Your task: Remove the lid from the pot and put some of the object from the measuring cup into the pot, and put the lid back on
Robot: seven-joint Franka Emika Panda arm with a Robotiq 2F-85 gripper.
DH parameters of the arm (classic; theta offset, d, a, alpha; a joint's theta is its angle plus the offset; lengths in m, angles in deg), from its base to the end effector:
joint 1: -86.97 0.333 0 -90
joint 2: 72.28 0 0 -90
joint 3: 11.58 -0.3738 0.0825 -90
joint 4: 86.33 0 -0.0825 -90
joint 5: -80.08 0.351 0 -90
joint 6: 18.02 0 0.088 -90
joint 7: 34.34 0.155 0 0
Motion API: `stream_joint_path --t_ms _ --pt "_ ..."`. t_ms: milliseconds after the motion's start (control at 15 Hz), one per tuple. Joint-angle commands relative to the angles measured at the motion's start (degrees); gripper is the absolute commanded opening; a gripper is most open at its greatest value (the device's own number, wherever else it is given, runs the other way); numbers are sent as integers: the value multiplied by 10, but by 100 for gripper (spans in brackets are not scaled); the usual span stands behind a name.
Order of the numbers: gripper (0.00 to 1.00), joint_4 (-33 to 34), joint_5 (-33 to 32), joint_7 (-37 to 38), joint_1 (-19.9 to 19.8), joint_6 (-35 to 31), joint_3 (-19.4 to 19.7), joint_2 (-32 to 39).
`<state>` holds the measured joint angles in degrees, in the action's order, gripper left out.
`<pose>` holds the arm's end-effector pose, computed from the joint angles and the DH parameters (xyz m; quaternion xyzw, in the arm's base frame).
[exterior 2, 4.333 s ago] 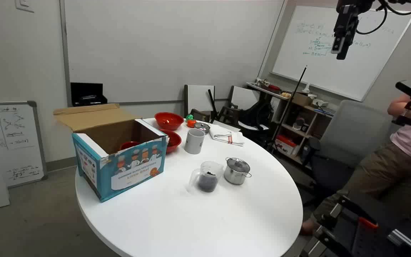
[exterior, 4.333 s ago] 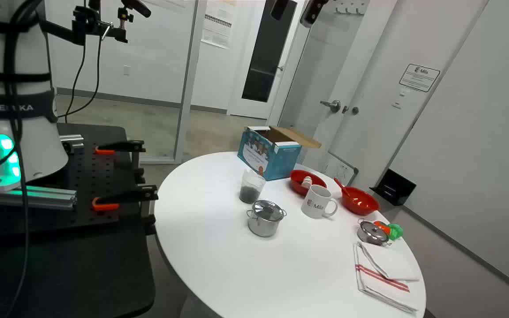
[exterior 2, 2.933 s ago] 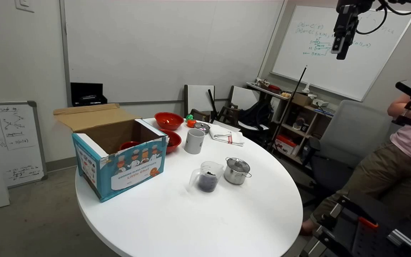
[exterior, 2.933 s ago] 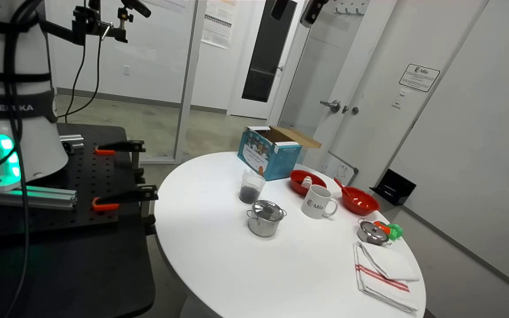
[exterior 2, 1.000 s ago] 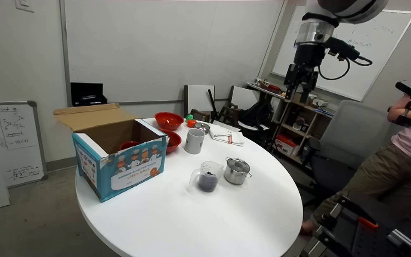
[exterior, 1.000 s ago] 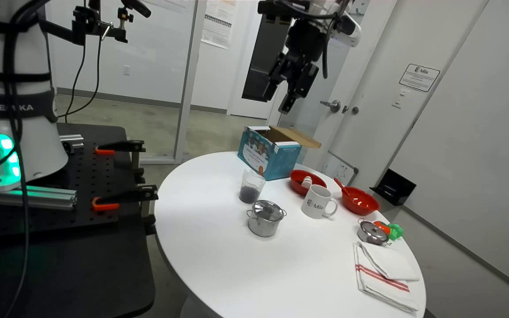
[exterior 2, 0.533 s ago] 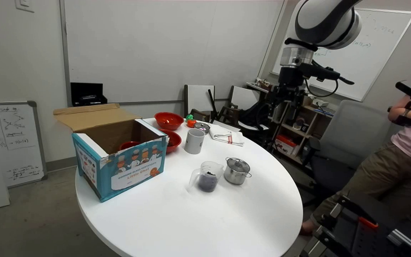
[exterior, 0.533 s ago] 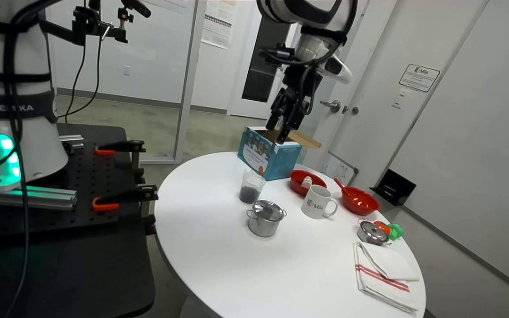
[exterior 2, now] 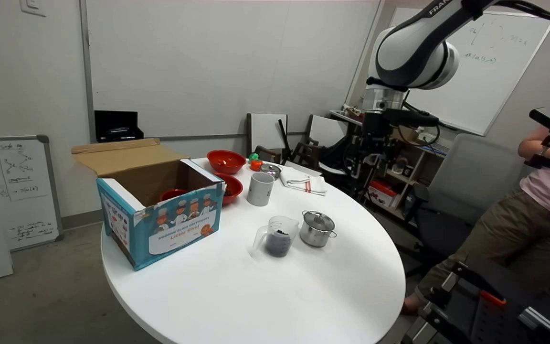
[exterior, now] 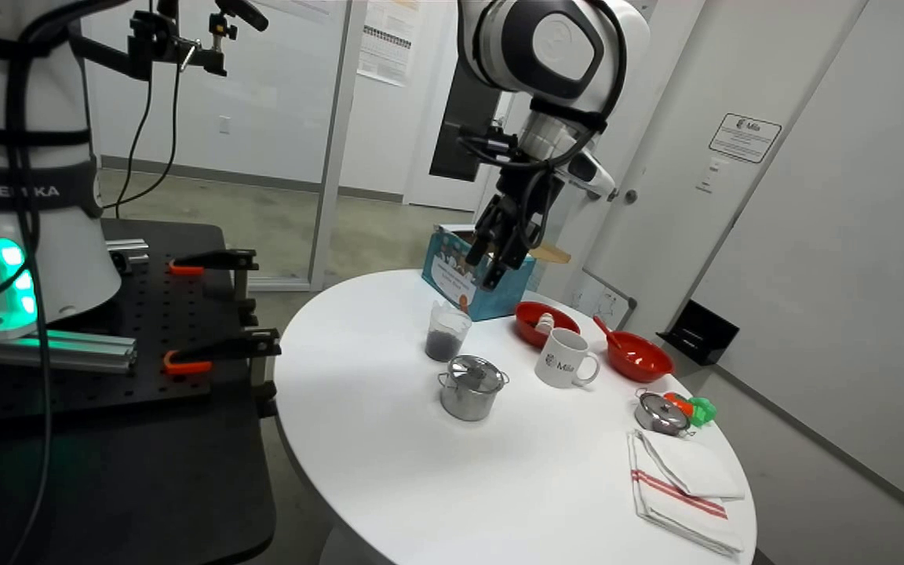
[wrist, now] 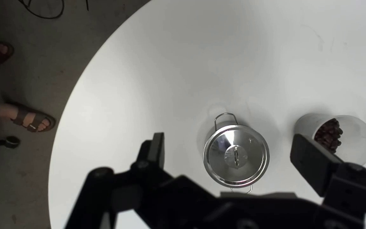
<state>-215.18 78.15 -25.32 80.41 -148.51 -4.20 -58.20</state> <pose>0.4858 -0.1226 0.2759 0.9764 -0.1856 -0.1086 0.0227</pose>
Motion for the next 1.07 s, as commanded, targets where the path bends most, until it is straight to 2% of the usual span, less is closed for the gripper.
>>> stream_joint_path --t_ms 0,333,733,1000 --pt "100 -1 -7 -3 4 -4 1 1" --pt "100 38 29 -37 3 10 -18 50" --pt "100 110 8 -16 11 7 -13 139" --pt "100 170 8 -29 7 13 -15 194"
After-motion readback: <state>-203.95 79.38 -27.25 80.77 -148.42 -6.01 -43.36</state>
